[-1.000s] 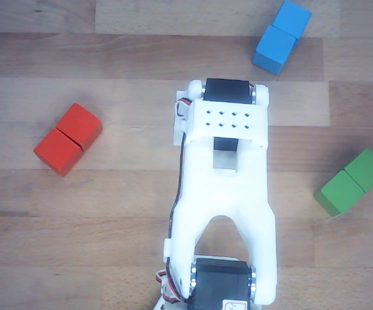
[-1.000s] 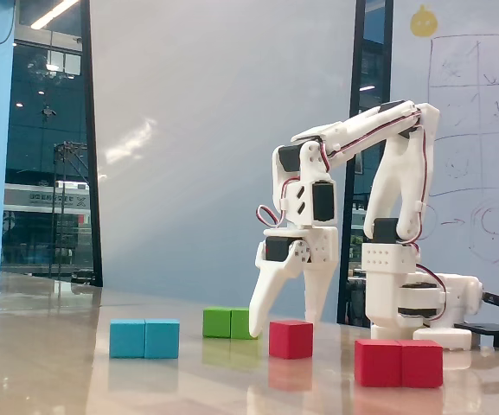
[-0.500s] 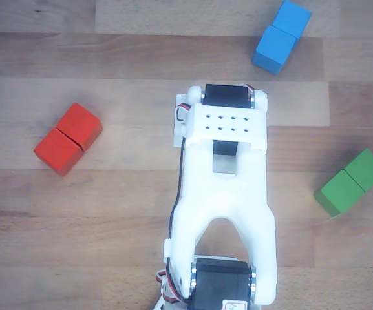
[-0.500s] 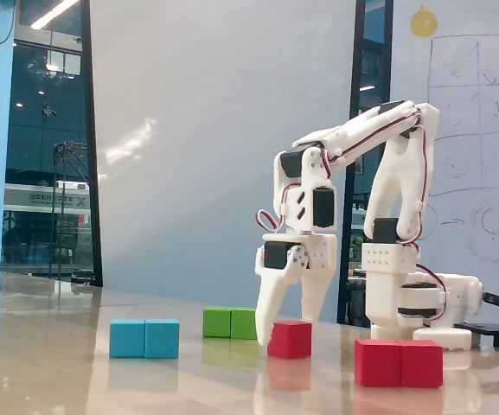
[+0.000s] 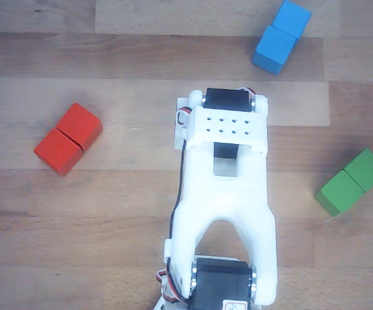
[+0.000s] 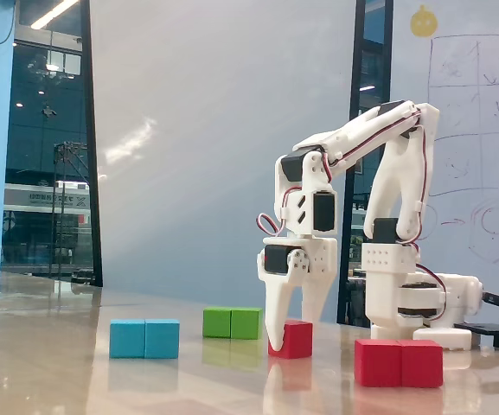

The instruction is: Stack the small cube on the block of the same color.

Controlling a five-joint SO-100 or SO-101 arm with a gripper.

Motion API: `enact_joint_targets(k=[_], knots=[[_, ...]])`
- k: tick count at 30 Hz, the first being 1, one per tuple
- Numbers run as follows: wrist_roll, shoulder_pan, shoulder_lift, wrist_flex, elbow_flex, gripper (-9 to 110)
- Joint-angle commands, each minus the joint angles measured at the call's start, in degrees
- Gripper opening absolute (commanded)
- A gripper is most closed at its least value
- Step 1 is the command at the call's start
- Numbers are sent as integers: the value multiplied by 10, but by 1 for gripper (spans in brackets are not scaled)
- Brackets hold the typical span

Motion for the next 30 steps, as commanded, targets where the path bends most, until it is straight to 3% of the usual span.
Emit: enact_joint_targets(k=[1,10,17,30], knots=[[4,5,4,-7,-4,16],[4,5,4,-7,-4,16],[4,5,7,-7,-6,8],[-4,4,15,3,-54,8]])
